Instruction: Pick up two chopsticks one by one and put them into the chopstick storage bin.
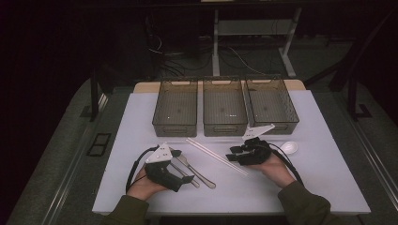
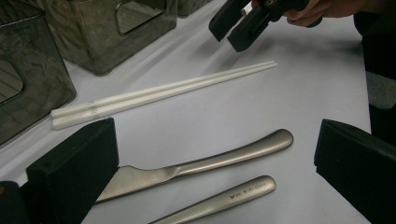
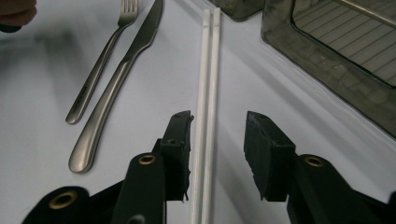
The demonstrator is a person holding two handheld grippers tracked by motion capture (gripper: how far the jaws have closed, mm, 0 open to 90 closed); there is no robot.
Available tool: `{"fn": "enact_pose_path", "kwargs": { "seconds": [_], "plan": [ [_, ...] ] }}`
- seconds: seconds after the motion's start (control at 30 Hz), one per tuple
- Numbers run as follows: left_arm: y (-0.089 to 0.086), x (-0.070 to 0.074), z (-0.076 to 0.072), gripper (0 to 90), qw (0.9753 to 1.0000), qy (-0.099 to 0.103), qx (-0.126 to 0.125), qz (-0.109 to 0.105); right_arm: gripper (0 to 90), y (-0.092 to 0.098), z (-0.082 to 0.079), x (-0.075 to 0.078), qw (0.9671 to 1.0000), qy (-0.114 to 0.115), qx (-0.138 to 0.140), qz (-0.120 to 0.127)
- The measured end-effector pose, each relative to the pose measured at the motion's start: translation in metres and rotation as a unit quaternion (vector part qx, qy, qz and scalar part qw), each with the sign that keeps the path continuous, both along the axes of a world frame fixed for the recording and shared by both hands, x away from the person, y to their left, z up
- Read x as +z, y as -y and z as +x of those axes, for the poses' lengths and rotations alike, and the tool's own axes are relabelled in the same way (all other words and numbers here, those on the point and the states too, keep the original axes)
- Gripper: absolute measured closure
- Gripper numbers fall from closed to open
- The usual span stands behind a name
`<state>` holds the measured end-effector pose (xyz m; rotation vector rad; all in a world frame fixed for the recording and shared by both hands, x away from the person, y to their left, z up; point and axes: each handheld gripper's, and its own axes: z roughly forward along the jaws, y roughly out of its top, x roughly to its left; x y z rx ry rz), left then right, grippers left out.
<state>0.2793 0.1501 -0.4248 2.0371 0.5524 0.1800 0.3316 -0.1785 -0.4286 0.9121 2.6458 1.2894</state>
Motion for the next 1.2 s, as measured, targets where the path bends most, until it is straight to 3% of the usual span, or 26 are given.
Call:
{"fn": "enact_pose_path", "kwargs": {
  "seconds": [0.67, 1.2],
  "plan": [
    [0.0, 0.0, -0.001, 0.0, 1.0, 0.0, 0.003, -0.004, 77.7, -0.028, 0.014, -0.016, 0.9995, -0.013, 0.007, -0.027],
    [0.0, 0.0, 0.0, 0.0, 1.0, -0.001, 0.003, -0.004, 82.9, -0.034, 0.012, -0.022, 0.9983, 0.012, 0.003, -0.057]
  ]
}}
